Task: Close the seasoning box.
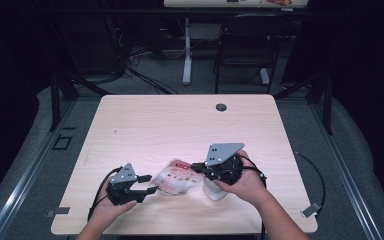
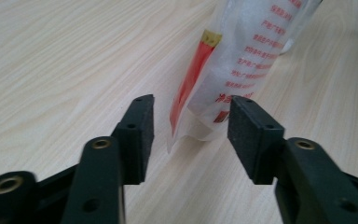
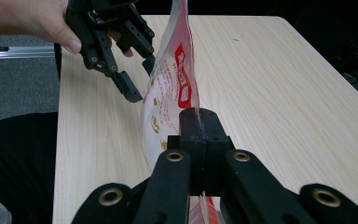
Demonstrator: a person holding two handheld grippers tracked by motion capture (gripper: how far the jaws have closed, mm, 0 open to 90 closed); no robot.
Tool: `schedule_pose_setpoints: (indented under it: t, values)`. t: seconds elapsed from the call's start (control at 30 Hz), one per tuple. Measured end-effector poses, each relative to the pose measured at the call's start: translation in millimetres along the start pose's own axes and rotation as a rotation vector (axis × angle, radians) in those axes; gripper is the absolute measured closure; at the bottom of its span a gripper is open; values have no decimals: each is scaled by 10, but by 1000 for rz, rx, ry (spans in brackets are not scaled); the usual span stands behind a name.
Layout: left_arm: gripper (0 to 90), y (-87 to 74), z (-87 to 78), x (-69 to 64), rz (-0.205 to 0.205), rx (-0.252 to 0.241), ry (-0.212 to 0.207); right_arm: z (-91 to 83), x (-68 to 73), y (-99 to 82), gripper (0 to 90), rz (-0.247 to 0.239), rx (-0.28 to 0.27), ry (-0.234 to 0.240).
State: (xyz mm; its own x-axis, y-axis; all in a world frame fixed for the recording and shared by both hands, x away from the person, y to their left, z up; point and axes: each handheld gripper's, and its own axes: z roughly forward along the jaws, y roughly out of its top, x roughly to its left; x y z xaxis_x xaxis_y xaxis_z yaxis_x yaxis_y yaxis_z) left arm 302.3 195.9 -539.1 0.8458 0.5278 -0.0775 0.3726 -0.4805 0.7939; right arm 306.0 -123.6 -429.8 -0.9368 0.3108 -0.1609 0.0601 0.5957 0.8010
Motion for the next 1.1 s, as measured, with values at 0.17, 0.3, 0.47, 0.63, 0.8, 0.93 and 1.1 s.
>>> schedule_pose_setpoints:
  t: [0.17, 0.3, 0.47, 0.63, 0.8, 0.93, 1.1]
  values:
    - [414, 24, 58, -6, 9, -14, -20, 0, -7, -2, 900, 1, 1, 2]
    - [400, 26, 161, -24, 20, 12, -32, 4, -11, -2, 900, 3, -2, 3]
    - [370, 43, 269, -32, 27, 12, -65, 3, -16, -8, 900, 6, -3, -1]
    - [351, 37, 331, -24, 13, 13, -90, 8, -17, -10, 900, 8, -4, -4]
    - [377, 33, 342, -35, 29, 15, -87, 15, -15, -11, 900, 11, -6, -5]
    - [413, 30, 340, -32, 46, 30, -88, 23, -11, -11, 900, 13, -5, -5]
    - [474, 33, 318, -45, 74, 41, -82, 27, -14, -9, 900, 19, -10, -4]
